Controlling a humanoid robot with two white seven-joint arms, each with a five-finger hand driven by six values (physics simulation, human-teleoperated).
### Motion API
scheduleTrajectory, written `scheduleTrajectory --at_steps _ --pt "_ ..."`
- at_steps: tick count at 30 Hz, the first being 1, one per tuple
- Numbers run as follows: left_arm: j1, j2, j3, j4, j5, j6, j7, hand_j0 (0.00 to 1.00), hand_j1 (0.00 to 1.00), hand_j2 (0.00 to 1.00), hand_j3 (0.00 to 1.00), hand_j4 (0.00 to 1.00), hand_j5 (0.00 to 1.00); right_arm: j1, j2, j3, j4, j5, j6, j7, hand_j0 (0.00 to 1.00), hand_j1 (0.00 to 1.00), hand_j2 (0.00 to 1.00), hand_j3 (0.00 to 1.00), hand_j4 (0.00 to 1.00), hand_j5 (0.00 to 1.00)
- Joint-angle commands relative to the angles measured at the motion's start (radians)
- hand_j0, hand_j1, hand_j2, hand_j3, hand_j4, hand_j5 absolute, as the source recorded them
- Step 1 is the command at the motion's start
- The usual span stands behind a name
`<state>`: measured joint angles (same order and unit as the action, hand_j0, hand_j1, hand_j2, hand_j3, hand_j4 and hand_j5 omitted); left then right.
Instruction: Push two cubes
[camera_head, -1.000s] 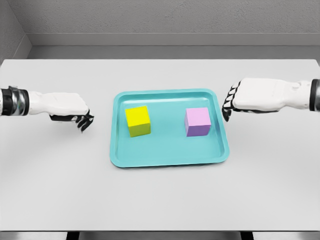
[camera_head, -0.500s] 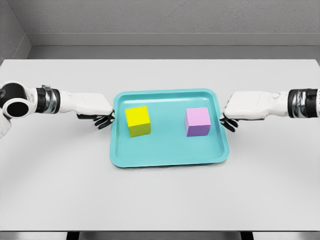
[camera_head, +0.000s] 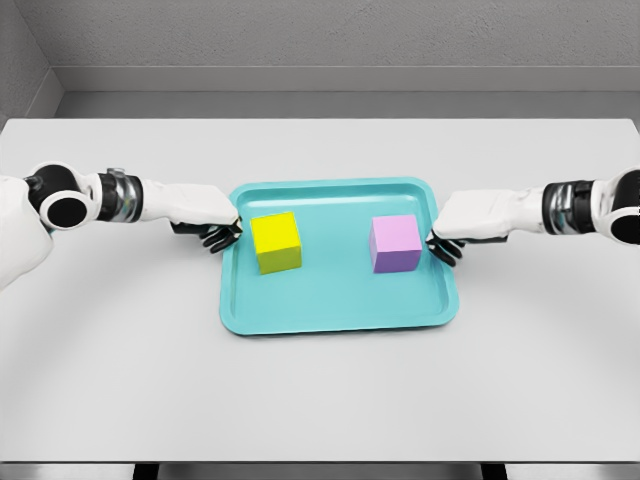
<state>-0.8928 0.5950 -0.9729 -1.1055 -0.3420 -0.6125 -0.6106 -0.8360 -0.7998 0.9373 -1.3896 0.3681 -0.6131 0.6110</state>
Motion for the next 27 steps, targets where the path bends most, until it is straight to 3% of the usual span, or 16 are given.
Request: scheduleTrajectory --at_steps 1,7,21,27 --pt "0.000 -0.004 0.000 0.004 0.003 0.002 0.000 0.02 0.02 0.02 0.02 0.02 0.02 0.000 0.011 0.006 0.032 0.008 0.002 0.000 0.17 0.17 0.17 0.17 0.17 0.17" --pt "-0.006 -0.052 -0.001 -0.001 0.001 0.002 0.000 0.02 0.02 0.02 0.02 0.02 0.02 0.000 0.013 0.006 0.049 0.008 0.002 0.000 0.17 0.17 0.17 0.17 0.17 0.17" --pt "-0.028 -0.100 -0.013 -0.002 0.003 0.002 0.000 0.02 0.02 0.02 0.02 0.02 0.02 -0.020 0.085 0.035 0.058 0.034 0.002 0.000 0.17 0.17 0.17 0.17 0.17 0.17" --pt "-0.025 -0.066 -0.010 0.024 0.043 0.002 0.000 0.03 0.03 0.03 0.03 0.03 0.03 -0.098 0.091 0.012 0.185 0.034 0.002 0.000 0.20 0.20 0.20 0.20 0.20 0.20"
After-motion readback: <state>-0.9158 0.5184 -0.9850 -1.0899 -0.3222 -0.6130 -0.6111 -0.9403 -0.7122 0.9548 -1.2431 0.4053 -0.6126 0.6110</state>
